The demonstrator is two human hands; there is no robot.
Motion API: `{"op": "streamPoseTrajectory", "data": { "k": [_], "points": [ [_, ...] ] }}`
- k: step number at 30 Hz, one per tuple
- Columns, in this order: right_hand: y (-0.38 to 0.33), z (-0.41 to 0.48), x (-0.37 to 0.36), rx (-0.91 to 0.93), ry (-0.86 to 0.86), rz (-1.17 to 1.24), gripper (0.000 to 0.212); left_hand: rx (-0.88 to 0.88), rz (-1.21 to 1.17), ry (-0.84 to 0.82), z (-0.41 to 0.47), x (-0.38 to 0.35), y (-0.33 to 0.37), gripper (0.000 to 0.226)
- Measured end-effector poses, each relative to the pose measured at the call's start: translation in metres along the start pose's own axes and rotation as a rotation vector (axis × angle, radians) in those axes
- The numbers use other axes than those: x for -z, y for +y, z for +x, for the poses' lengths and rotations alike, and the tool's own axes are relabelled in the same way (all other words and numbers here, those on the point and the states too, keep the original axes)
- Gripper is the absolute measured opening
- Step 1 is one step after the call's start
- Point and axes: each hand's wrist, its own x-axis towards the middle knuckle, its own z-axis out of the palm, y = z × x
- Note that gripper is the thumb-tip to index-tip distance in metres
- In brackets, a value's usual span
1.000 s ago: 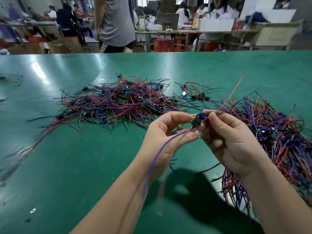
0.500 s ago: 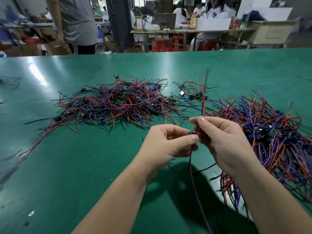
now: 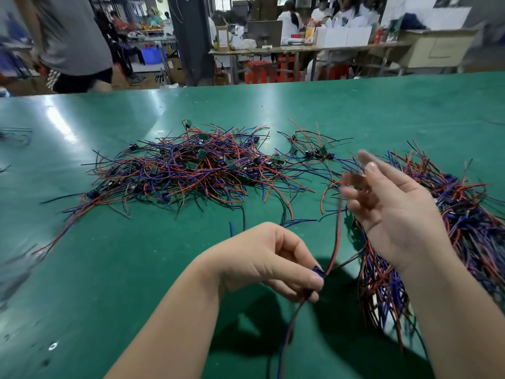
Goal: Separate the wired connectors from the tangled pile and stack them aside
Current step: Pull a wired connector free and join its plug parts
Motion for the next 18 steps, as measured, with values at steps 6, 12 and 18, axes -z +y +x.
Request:
{"op": "streamPoseTrajectory", "data": {
  "k": [6,12,18],
  "points": [
    [0.009,-0.004,-0.001,0.055,-0.223,-0.445,0.026,-0.221,-0.367,0.499,0.016,0.004,0.003,0.028],
    [0.016,-0.019,-0.009,0.299,-0.461,-0.797,0.026,-0.209,-0.243,0.454,0.016,0.005,0.001,0.023],
    [-0.010,-0.012,0.004,0.385,-0.277,-0.841,0.022,-0.236,-0.131,0.672,0.011,0.020,0.005,0.029]
  ]
}}
